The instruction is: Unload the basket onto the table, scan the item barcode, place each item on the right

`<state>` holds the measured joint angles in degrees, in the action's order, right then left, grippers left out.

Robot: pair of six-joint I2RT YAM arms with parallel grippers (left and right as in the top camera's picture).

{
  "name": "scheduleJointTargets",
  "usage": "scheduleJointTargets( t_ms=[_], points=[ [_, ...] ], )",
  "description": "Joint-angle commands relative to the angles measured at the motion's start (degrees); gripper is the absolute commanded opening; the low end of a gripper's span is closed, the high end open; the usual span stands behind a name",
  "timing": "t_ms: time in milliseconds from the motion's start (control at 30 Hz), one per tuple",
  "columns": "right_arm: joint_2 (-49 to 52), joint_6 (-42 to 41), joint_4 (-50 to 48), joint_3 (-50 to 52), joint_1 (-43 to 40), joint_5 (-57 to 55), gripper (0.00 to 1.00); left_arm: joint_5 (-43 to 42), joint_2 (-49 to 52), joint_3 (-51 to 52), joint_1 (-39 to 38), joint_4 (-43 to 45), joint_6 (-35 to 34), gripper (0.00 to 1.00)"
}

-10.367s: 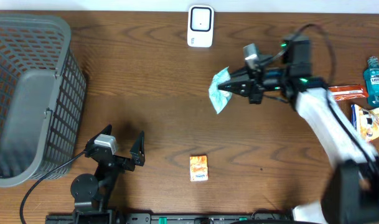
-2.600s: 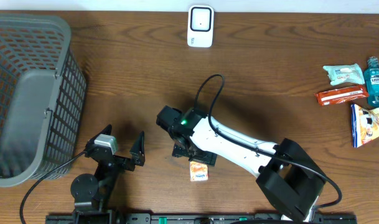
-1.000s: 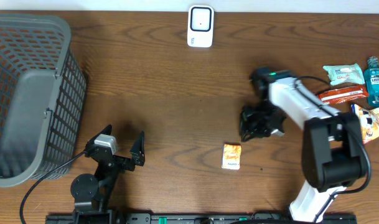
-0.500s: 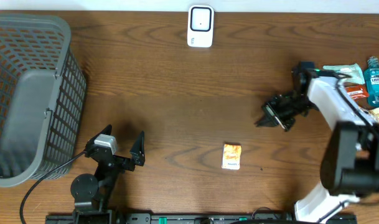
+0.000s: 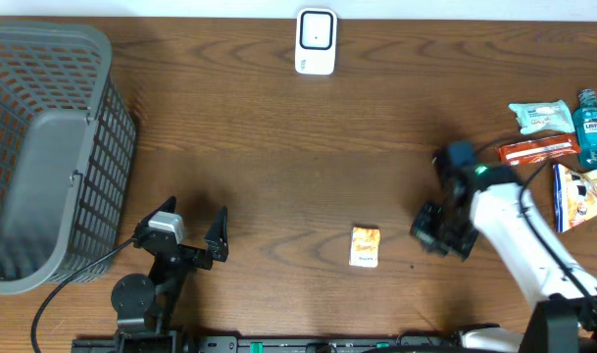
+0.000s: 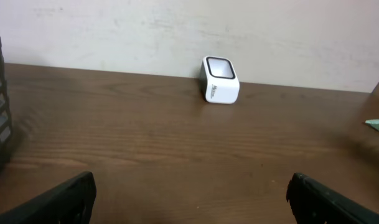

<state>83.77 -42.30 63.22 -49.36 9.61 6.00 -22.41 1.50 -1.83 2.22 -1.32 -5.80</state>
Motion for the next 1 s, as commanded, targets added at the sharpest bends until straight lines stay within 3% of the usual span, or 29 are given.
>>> scheduleJointTargets(
  t_ms=[0, 333, 767, 967],
  points=[
    [-0.52, -4.87, -4.46, 5.99, 4.98, -0.94, 0.01, -0.94, -0.13, 1.60, 0.07, -0.92, -0.07, 0.98],
    [-0.50, -10.40, -21.86, 13.62, 20.17, 0.94, 0.03, -0.96, -0.13, 1.60, 0.07, -0.92, -0.07, 0.98],
    [-0.52, -11.63, -39.74, 13.18, 27.98, 12.66, 0.03, -0.94, -0.13, 1.60, 0.07, -0.94, -0.09, 0.98],
    [-2.40, -9.90, -34.86, 8.24, 27.82, 16.46, 0.04, -0.94, -0.13, 1.60, 0.07, -0.94, -0.07, 0.98]
  ],
)
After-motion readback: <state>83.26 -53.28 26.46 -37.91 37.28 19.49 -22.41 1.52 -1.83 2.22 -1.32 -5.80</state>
